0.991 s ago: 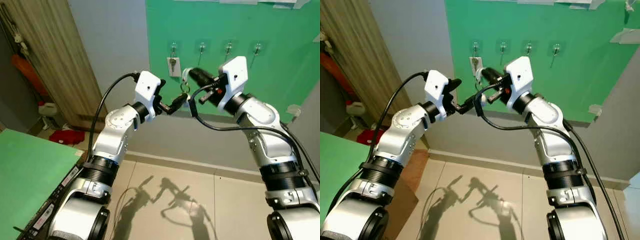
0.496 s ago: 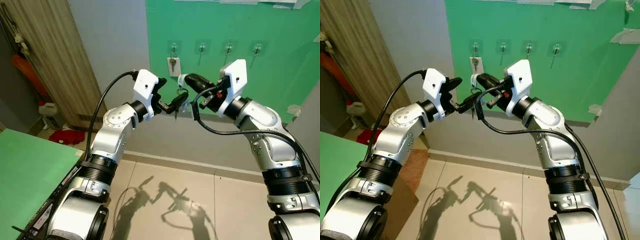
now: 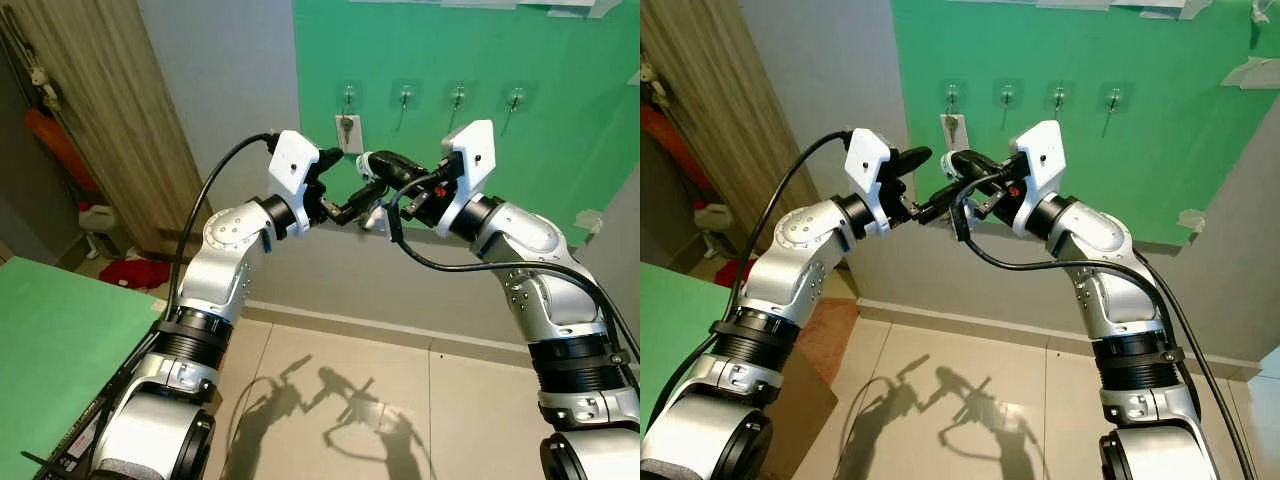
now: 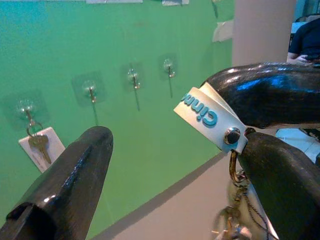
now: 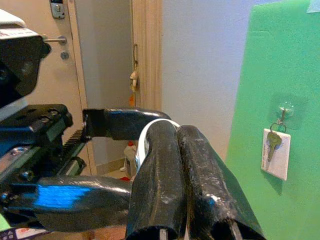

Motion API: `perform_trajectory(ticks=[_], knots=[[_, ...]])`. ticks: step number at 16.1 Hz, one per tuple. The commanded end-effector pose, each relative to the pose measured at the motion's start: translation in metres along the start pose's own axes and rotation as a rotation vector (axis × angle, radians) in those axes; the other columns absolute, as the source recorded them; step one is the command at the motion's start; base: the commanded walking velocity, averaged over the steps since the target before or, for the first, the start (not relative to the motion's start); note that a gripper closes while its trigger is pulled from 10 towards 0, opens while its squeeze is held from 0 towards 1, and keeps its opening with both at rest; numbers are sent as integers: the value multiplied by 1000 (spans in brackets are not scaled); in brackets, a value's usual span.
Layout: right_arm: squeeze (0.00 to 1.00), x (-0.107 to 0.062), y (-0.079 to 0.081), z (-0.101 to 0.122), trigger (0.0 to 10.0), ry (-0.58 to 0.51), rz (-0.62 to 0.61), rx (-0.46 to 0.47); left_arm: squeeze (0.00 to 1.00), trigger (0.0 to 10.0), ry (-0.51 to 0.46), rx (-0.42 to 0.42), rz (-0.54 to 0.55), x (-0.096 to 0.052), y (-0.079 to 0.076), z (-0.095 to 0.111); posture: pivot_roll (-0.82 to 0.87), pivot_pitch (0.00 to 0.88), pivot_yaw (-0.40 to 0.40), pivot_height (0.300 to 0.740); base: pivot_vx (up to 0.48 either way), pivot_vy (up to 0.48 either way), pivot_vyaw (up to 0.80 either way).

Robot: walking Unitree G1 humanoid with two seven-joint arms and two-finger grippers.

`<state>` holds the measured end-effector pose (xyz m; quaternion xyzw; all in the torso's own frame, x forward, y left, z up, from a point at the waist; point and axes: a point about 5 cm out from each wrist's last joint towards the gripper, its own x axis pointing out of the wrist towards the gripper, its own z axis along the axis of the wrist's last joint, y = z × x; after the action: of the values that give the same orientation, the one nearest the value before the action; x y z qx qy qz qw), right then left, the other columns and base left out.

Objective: Hang keys on a hook

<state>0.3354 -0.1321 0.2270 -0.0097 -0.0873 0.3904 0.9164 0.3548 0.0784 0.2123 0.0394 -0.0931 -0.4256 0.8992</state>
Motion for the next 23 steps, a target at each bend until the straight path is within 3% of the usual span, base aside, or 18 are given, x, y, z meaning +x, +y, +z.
perform_trajectory(ticks=[1,2,3,5,8,12,18,20,23], knots=[[0,-3,-3,2,0,-9,-6,22,0,8039,-7,19,-28,0,0,7,-206,0,107,740,0,0,0],[0,-3,-5,3,0,-16,-10,34,0,6941,-4,18,-38,0,-1,6,-205,0,107,740,0,0,0],[0,-3,-5,4,0,-18,-11,38,0,6941,-4,17,-39,-1,-1,6,-205,0,107,740,0,0,0],[0,-3,-8,7,0,-32,-31,51,0,4980,3,-14,-64,-2,-3,3,-205,0,109,740,0,0,0],[0,-2,-9,8,0,-38,-41,51,0,5098,-1,-49,-74,-3,-5,1,-205,0,108,740,0,0,0],[0,-2,-11,13,0,-71,-39,111,0,4196,-8,-106,-104,-5,-6,-1,-206,0,107,740,0,0,0],[0,-3,-12,12,0,-73,-35,141,0,3255,-9,-114,-143,-7,-7,0,-207,0,107,740,0,0,0],[0,-4,-12,14,0,-79,-30,158,0,1373,-11,-121,-148,-7,-7,0,-207,0,107,740,0,0,0],[0,-5,-13,15,0,-84,-29,178,0,667,-16,-140,-146,-8,-5,1,-207,0,108,740,0,0,0]])
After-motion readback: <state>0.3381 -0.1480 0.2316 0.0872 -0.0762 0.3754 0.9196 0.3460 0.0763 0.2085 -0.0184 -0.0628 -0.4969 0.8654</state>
